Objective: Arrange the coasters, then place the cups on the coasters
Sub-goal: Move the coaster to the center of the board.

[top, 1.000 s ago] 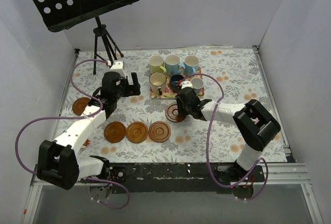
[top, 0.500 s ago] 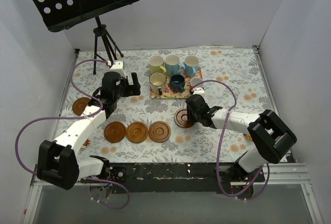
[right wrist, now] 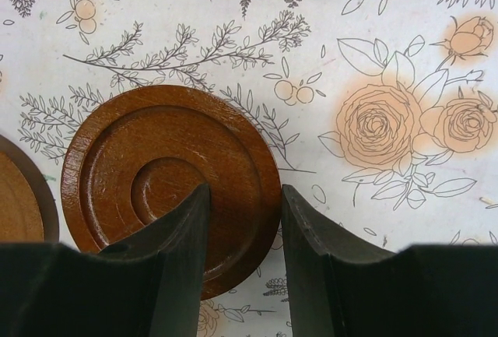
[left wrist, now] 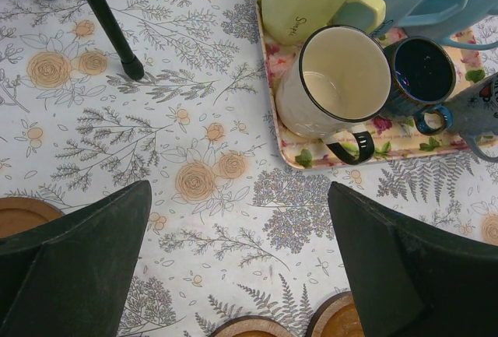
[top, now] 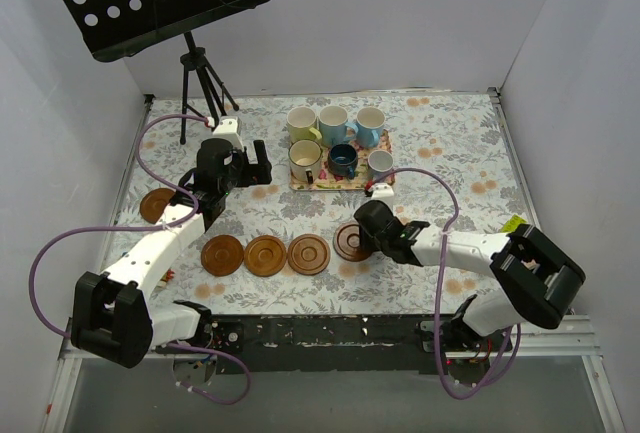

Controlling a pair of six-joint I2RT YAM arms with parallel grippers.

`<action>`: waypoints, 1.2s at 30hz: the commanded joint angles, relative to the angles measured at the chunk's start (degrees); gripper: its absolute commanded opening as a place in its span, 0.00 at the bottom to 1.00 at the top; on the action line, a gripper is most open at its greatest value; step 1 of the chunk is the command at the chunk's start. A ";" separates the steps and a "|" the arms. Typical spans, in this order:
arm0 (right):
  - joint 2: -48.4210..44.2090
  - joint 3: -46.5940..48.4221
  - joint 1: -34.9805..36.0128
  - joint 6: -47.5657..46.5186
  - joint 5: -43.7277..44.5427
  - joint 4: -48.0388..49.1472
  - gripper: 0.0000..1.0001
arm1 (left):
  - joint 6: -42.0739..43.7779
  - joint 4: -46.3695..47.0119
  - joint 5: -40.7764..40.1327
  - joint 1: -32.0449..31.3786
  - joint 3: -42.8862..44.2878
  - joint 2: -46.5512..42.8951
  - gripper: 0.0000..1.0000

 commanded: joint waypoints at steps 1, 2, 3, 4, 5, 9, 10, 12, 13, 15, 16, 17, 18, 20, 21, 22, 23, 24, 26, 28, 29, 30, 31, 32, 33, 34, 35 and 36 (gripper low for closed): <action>1.83 -4.63 2.15 1.31 -4.29 -11.50 0.40 | 0.35 0.65 0.45 -0.07 -0.08 -1.90 0.98; 1.57 -4.98 2.23 1.49 -4.29 -11.68 0.40 | 0.35 0.65 0.45 -0.07 -0.17 -1.91 0.98; 1.13 -5.33 2.32 1.75 -4.29 -11.76 0.40 | 0.26 0.65 0.45 -0.07 -0.08 -1.82 0.98; 0.69 -5.60 2.50 1.84 -4.29 -11.94 0.40 | 0.26 0.74 0.45 0.02 -0.17 -1.82 0.98; 0.34 -5.95 2.67 2.10 -4.29 -12.03 0.40 | 0.35 0.74 0.45 0.02 -0.08 -1.73 0.98; -1.42 -7.00 3.46 2.45 -4.29 -12.29 0.40 | 0.26 0.65 0.62 -0.07 -0.17 -1.56 0.98; -1.59 -7.27 3.55 2.63 -4.29 -12.38 0.40 | 0.17 0.65 0.62 0.02 -0.08 -1.64 0.98; -2.03 -7.88 3.90 2.80 -4.38 -12.38 0.40 | 0.26 0.65 0.71 0.02 -0.08 -1.56 0.98; -2.21 -8.06 4.08 2.89 -4.38 -12.38 0.40 | 0.17 0.65 0.71 0.02 -0.08 -1.64 0.98; -2.39 -8.23 4.26 3.16 -4.20 -12.29 0.40 | 0.26 0.65 0.71 0.02 -0.08 -1.56 0.98; -2.39 -8.15 4.34 3.16 -4.12 -12.29 0.40 | 0.26 0.65 0.80 0.02 -0.08 -1.55 0.98; -2.39 -7.89 4.43 3.24 -4.03 -12.21 0.40 | 0.26 0.65 0.71 0.02 -0.17 -1.47 0.98; -2.47 -7.62 4.69 3.07 -3.85 -12.12 0.40 | 0.17 0.65 0.80 0.02 -0.08 -1.55 0.98; -2.39 -7.09 5.13 3.16 -3.76 -12.20 0.40 | 0.26 0.65 0.80 0.02 -0.17 -1.47 0.98; -2.21 -6.92 5.31 3.33 -3.76 -12.29 0.40 | 0.26 0.65 0.71 -0.07 -0.17 -1.47 0.98; -2.12 -6.92 5.57 3.51 -3.68 -12.47 0.40 | 0.26 0.65 0.71 0.02 -0.17 -1.55 0.98; -1.95 -7.00 5.75 3.68 -3.68 -12.38 0.40 | 0.17 0.65 0.71 0.02 -0.17 -1.47 0.98; -1.86 -7.09 5.92 3.86 -3.59 -12.55 0.40 | 0.26 0.65 0.71 -0.07 -0.17 -1.55 0.98; -1.68 -7.35 6.28 4.30 -3.50 -13.08 0.40 | 0.17 0.65 0.71 0.02 -0.17 -1.55 0.98; -2.03 -7.70 6.63 4.65 -3.59 -13.26 0.40 | 0.17 0.65 0.80 0.02 -0.17 -1.55 0.98; -2.30 -7.79 6.89 5.00 -3.41 -13.43 0.40 | 0.26 0.65 0.71 -0.07 -0.17 -1.55 0.98; -2.56 -7.80 7.07 5.18 -3.32 -13.61 0.40 | 0.26 0.65 0.80 0.02 -0.08 -1.55 0.98; -2.82 -7.80 7.33 5.27 -3.24 -13.70 0.40 | 0.26 0.65 0.89 -0.07 -0.08 -1.47 0.98; -3.00 -7.71 7.51 5.44 -3.15 -13.79 0.40 | 0.26 0.65 0.89 0.02 -0.08 -1.47 0.98; -3.09 -7.62 7.68 5.53 -3.06 -13.87 0.40 | 0.26 0.65 0.89 -0.07 -0.08 -1.55 0.98; -3.44 -7.62 7.77 5.53 -2.80 -13.96 0.40 | 0.17 0.65 0.97 -0.07 -0.17 -1.55 0.98; -3.44 -7.62 7.86 5.62 -2.71 -13.88 0.40 | 0.17 0.65 0.89 0.02 -0.08 -1.47 0.98; -3.53 -7.62 7.86 5.70 -2.71 -13.87 0.40 | 0.17 0.65 0.97 -0.07 -0.08 -1.47 0.98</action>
